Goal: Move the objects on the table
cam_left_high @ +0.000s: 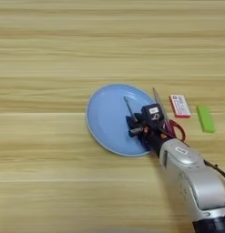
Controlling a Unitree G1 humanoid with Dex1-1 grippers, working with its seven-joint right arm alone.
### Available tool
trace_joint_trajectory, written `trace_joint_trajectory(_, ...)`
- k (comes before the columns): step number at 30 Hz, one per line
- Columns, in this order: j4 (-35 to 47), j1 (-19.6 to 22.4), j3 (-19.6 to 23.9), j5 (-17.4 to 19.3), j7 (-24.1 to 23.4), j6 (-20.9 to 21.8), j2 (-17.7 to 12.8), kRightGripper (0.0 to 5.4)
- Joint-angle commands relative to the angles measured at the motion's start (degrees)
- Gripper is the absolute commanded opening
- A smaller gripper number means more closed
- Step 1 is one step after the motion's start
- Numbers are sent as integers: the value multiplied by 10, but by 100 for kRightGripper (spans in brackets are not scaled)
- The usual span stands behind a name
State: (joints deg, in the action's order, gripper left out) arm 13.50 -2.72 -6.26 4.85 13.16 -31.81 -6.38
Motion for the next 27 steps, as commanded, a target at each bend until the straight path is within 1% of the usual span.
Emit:
trace_joint_trajectory(1, 8, 19, 8, 4, -1, 14, -2, 86)
trace_joint_trajectory(16, 1, 26, 16, 10, 0, 21, 1, 84)
trace_joint_trajectory(20, 9, 30, 28, 19, -6, 25, 5, 84)
trace_joint_trajectory(27, 27, 35, 25, 21, -2, 18, 5, 84)
